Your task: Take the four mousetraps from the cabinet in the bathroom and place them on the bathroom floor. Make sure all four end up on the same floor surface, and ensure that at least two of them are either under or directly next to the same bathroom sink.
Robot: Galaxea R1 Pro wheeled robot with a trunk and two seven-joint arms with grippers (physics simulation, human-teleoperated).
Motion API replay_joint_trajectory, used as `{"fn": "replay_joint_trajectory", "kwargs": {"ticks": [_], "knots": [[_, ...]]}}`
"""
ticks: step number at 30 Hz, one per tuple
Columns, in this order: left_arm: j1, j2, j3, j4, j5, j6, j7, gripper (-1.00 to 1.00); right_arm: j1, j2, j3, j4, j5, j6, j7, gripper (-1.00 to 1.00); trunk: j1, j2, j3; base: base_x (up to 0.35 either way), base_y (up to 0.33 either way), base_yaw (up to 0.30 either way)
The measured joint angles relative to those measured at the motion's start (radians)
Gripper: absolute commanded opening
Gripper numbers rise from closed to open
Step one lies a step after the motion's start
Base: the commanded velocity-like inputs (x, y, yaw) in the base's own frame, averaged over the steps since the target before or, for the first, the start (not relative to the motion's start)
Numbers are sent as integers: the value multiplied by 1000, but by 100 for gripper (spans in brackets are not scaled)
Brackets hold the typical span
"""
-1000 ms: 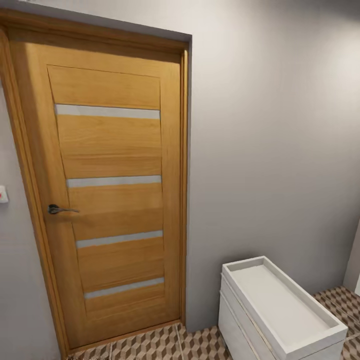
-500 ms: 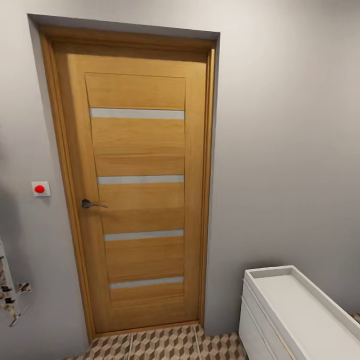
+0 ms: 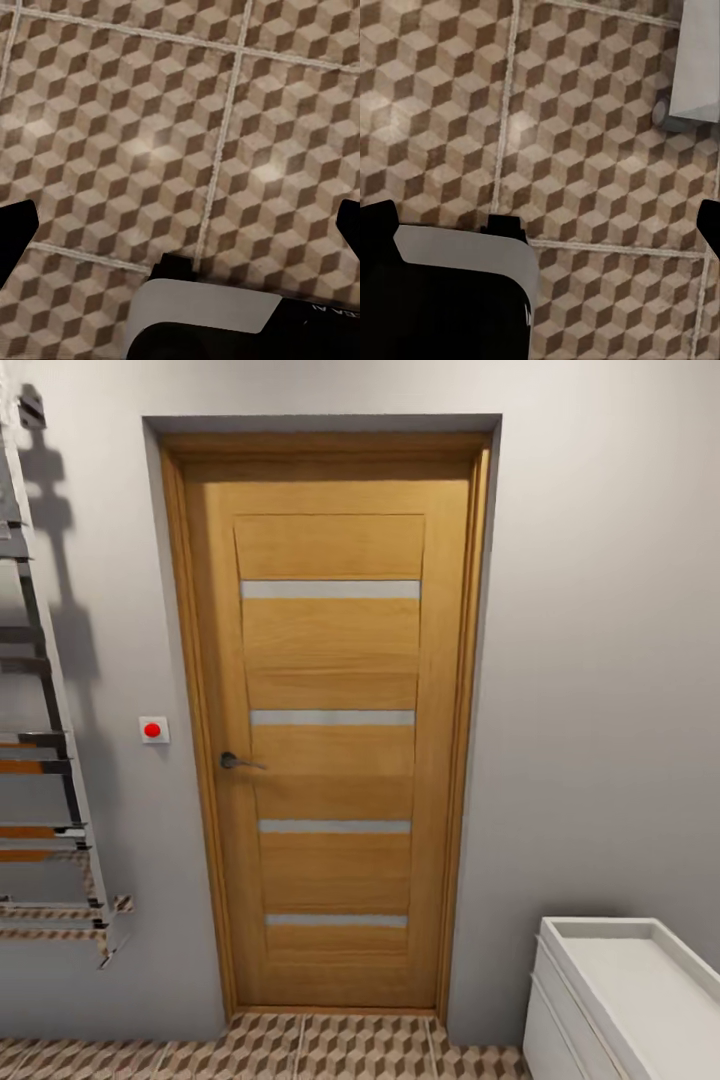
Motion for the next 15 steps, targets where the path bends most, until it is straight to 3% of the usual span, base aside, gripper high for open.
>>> {"fn": "replay_joint_trajectory", "kwargs": {"ticks": [15], "knots": [[0, 1, -1, 1, 5, 1, 0, 100, 0, -1, 6, 0, 7, 2, 10, 100, 0, 0, -7, 0, 0, 278]]}}
